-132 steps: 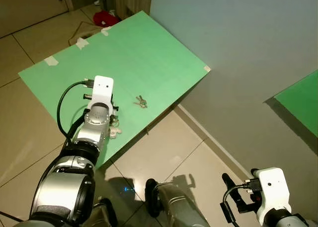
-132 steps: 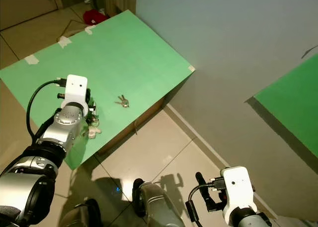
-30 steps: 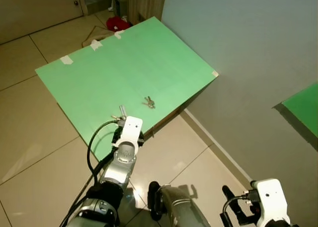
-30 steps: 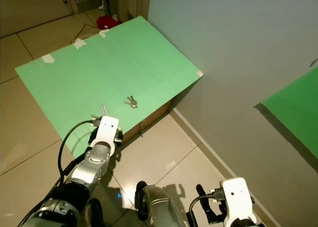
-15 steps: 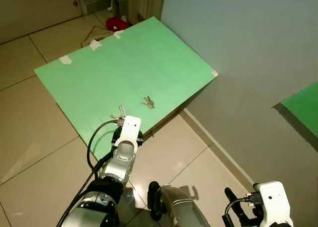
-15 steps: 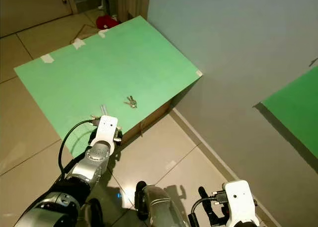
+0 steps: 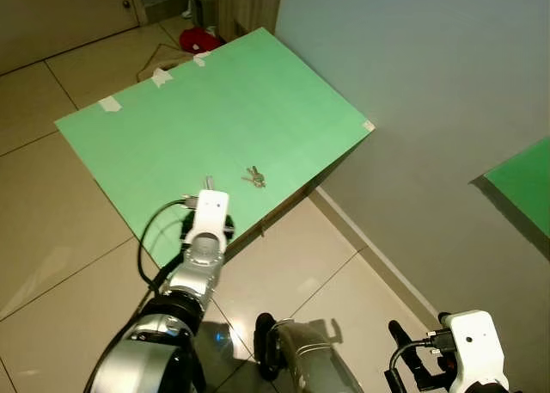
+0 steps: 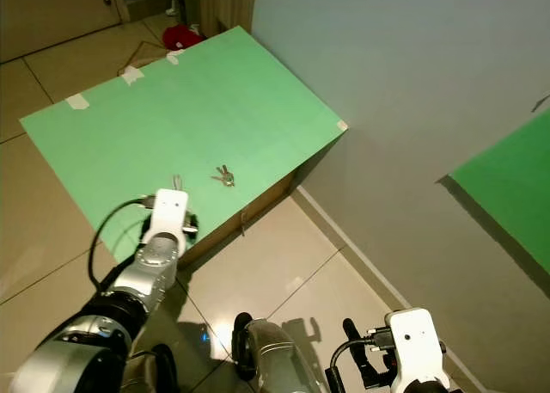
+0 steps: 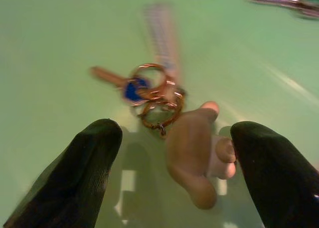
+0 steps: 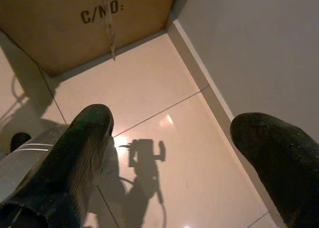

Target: Hang keys on a hook

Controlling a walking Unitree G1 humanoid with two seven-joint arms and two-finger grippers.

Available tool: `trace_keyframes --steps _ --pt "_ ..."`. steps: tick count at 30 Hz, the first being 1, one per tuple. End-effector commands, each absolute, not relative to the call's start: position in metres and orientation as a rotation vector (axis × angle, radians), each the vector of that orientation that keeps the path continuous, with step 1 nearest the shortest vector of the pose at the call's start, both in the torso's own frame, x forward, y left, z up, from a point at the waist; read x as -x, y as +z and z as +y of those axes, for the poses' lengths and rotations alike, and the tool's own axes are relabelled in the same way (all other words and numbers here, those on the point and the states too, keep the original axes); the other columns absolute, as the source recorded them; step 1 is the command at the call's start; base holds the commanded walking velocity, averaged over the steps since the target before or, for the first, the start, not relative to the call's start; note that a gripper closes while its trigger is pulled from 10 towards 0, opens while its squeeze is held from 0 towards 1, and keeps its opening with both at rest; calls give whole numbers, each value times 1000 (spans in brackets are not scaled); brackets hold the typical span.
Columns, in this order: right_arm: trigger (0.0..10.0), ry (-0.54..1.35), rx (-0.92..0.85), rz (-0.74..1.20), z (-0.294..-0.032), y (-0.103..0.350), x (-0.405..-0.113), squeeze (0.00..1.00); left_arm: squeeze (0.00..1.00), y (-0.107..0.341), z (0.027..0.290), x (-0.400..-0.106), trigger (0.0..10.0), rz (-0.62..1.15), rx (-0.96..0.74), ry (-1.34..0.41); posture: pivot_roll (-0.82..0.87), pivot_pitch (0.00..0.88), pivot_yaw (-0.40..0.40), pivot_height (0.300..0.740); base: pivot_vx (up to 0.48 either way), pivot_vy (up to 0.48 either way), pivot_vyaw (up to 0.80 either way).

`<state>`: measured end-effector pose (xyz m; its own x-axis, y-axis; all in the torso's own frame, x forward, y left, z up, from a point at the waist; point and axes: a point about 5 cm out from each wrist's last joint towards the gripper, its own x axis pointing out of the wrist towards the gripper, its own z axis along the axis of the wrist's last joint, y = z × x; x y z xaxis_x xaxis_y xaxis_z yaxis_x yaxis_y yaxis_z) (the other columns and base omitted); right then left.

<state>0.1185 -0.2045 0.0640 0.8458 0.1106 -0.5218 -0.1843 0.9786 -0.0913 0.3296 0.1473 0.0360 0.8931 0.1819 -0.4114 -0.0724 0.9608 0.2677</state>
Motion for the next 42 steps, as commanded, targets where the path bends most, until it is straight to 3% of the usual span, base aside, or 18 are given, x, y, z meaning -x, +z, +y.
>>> trace_keyframes --steps 1,8,14,19,42 --pt "10000 132 156 562 -211 65 -114 0 0 30 149 -325 10000 468 -263 165 -411 266 -175 740 0 0 0" --pt "10000 134 156 567 -212 64 -114 0 0 39 164 -329 10000 414 -315 220 -407 272 -178 740 0 0 0" --pt "10000 138 155 569 -211 63 -114 0 0 45 148 -331 10000 364 -279 164 -401 270 -177 740 0 0 0" --pt "10000 145 155 566 -210 63 -116 0 0 36 143 -326 10000 395 -257 155 -396 262 -178 740 0 0 0" --pt "10000 162 155 571 -208 62 -116 0 0 29 167 -320 10000 457 -249 250 -384 264 -181 740 0 0 0"
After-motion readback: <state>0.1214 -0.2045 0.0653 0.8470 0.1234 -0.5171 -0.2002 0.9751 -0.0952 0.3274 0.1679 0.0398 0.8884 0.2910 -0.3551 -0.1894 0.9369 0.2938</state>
